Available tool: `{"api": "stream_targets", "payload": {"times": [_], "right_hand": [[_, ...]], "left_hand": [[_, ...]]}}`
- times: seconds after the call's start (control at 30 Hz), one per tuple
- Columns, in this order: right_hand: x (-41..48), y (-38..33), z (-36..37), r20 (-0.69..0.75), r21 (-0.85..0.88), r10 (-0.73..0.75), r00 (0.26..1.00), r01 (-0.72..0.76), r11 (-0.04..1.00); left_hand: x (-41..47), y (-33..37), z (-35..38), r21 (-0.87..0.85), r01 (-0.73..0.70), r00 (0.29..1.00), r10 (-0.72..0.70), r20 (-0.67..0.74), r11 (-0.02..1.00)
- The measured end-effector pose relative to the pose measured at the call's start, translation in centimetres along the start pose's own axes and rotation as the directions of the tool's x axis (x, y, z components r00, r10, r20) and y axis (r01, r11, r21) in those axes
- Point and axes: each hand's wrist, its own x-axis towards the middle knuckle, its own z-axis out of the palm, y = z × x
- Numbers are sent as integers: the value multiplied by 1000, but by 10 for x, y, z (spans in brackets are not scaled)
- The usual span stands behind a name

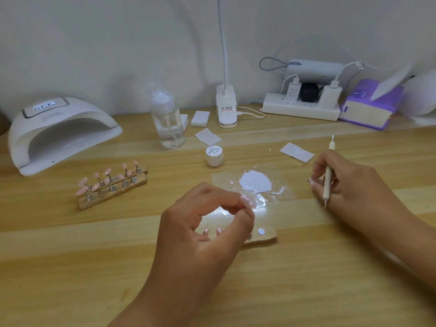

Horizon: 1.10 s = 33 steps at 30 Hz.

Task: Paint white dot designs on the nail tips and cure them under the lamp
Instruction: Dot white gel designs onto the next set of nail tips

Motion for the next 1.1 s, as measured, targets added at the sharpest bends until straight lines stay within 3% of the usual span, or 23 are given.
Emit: {"api": "stream_targets", "payload": {"times": [0.23, 0.33, 0.4, 0.47, 0.63, 1.1], "right_hand": [[3, -1, -2, 55, -97, -10, 998, 15, 995], [-4, -19, -8, -57, 171, -139, 989, 147, 974], [-13, -45, -12, -189, 375, -253, 949, 308, 874], [-27, -67, -11, -276, 463, -308, 910, 407, 788], [-44, -92, 0, -384, 370, -347, 856, 487, 791], [-44, -85, 1, -304, 313, -488, 818, 570, 760]], "left_hand": [[-1, 1, 1, 42, -8, 999, 10, -53, 999], [0, 2, 2, 24, 22, 997, -20, -71, 999], [0, 2, 3, 26, 32, 997, -30, -69, 999], [-1, 1, 3, 17, 47, 997, -46, -60, 999], [-5, -1, 5, 79, 47, 998, -44, -34, 996], [-6, -2, 5, 175, -91, 994, 100, -40, 980]]}}
